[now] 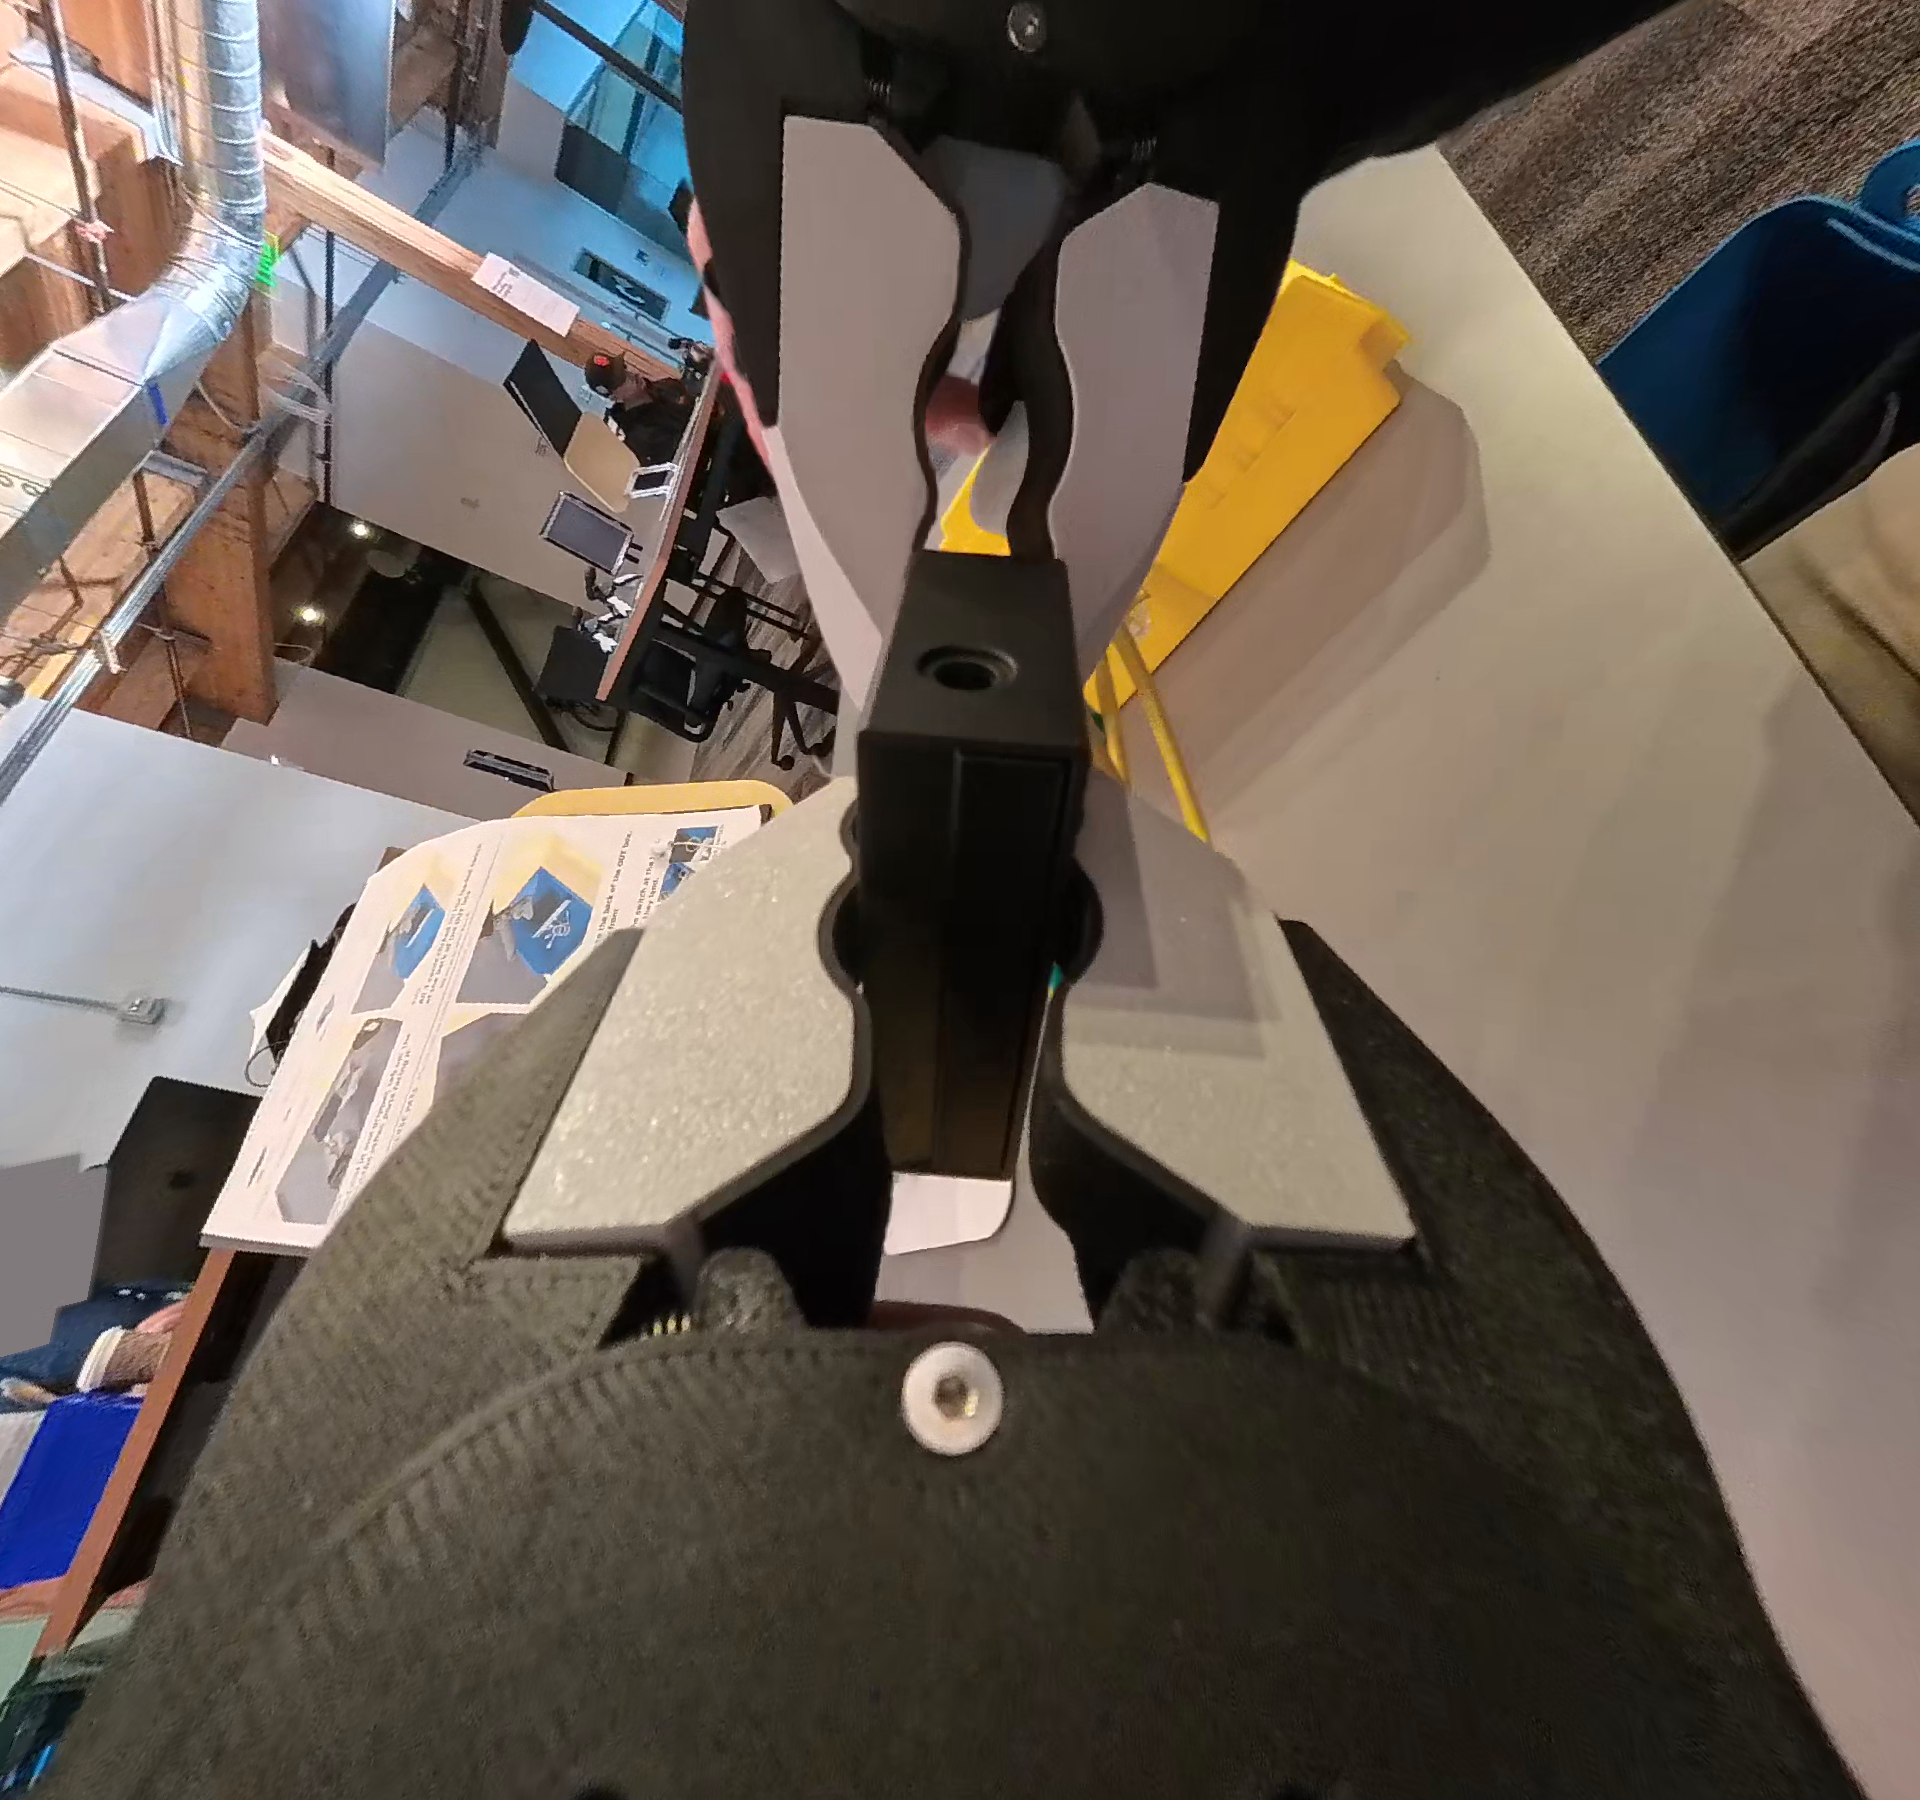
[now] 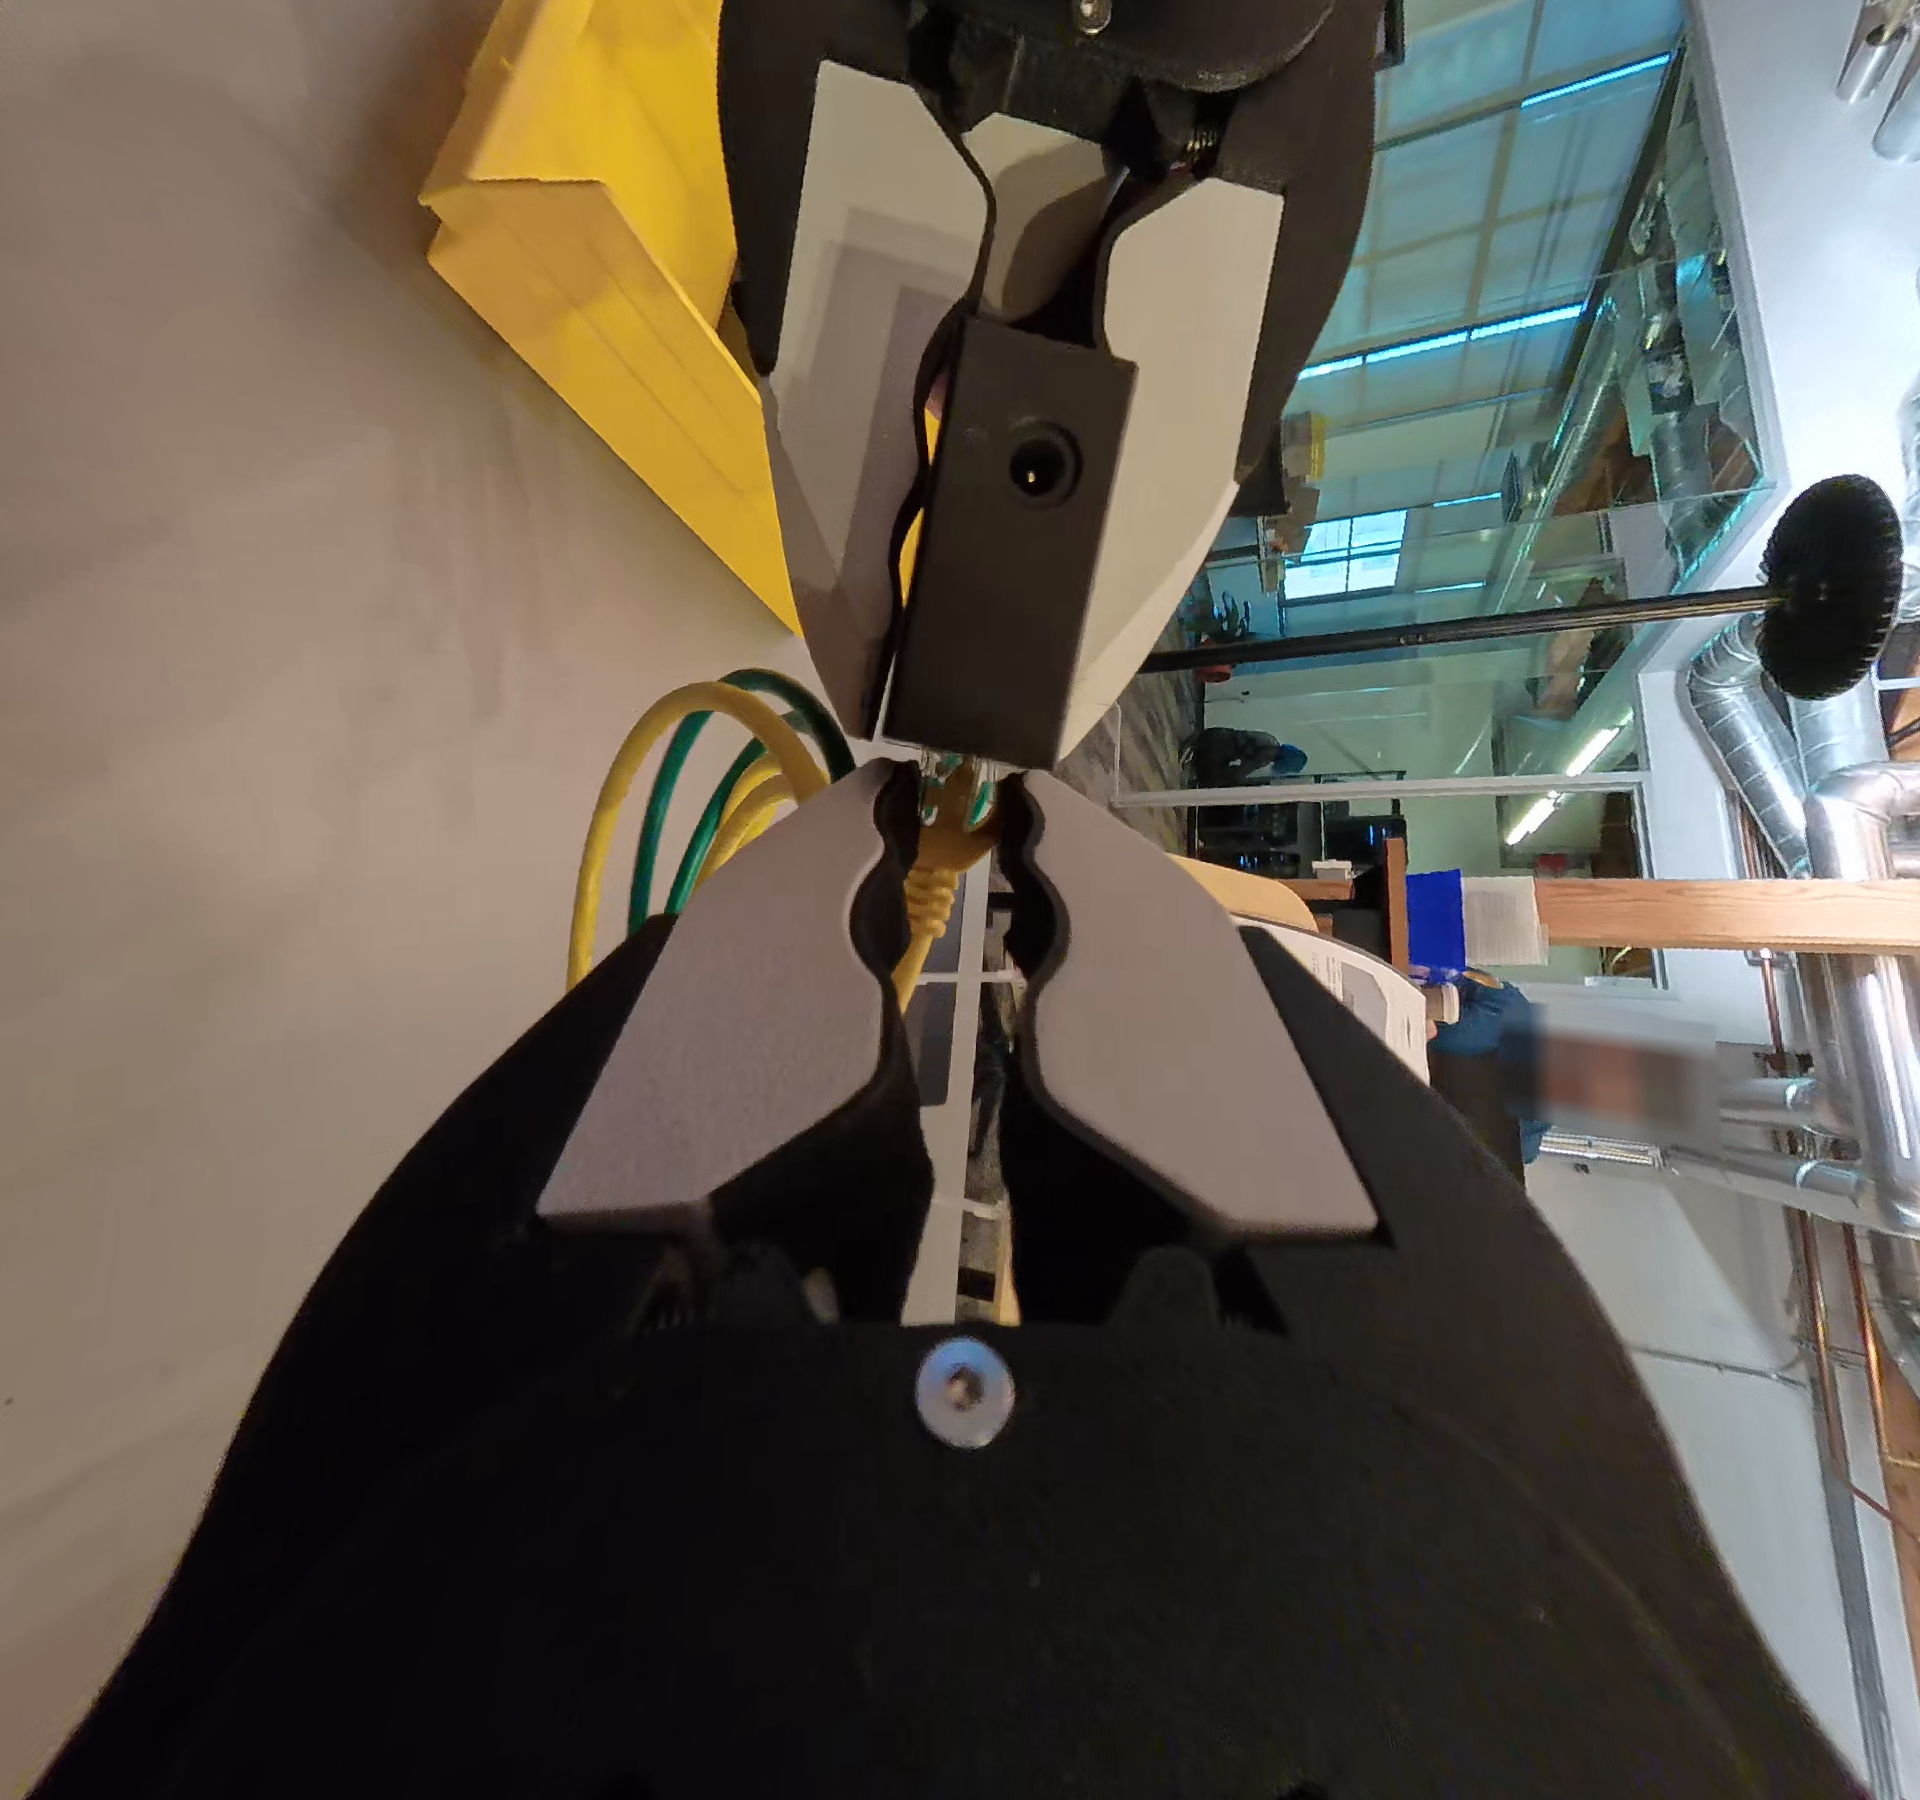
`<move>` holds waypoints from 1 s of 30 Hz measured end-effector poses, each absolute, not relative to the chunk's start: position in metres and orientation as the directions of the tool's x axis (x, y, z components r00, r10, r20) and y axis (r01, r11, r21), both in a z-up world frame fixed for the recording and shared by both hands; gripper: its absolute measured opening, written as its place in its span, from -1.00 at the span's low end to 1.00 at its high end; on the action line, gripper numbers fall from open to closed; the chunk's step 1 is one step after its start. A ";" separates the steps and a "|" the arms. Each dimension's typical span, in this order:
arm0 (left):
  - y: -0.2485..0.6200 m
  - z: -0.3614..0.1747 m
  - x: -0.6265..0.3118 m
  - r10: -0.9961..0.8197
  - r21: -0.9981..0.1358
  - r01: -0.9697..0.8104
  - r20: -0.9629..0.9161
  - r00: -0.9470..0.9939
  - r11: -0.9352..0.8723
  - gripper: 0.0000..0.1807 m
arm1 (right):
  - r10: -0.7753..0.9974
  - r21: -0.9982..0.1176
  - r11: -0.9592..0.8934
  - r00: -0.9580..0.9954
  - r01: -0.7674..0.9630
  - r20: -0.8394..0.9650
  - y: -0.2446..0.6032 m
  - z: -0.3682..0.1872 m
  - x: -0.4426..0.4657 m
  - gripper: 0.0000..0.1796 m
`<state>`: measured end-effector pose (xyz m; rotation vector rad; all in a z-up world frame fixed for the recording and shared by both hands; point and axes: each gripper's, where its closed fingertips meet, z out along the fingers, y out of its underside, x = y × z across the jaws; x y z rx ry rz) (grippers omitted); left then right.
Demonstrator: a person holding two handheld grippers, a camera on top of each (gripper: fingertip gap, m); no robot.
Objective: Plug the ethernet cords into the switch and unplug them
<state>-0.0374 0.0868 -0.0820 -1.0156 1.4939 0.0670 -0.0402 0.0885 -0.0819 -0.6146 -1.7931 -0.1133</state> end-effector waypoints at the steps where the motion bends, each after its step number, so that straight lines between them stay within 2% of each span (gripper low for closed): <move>1: 0.086 -0.083 -0.037 -0.546 -0.512 -0.607 -0.824 0.149 0.608 -0.65 | 0.353 -0.228 0.852 -0.194 0.471 0.915 0.088 -0.083 -0.040 -0.85; 7: 0.080 -0.085 -0.032 -0.632 -0.605 -0.540 -0.757 0.163 0.585 -0.67 | 0.407 -0.227 0.835 -0.285 0.501 0.868 0.081 -0.086 -0.034 -0.85; 10: 0.079 -0.079 -0.033 -0.645 -0.631 -0.518 -0.742 0.185 0.577 -0.67 | 0.445 -0.282 0.826 -0.257 0.488 0.858 0.080 -0.081 -0.036 -0.85; 16: 0.078 -0.074 -0.034 -0.649 -0.645 -0.503 -0.734 0.200 0.575 -0.67 | 0.418 -0.292 0.840 -0.204 0.457 0.885 0.078 -0.072 -0.035 -0.83; 30: 0.074 -0.073 -0.034 -0.602 -0.576 -0.552 -0.783 0.160 0.603 -0.67 | 0.326 -0.196 0.875 -0.239 0.443 0.914 0.073 -0.070 -0.033 -0.86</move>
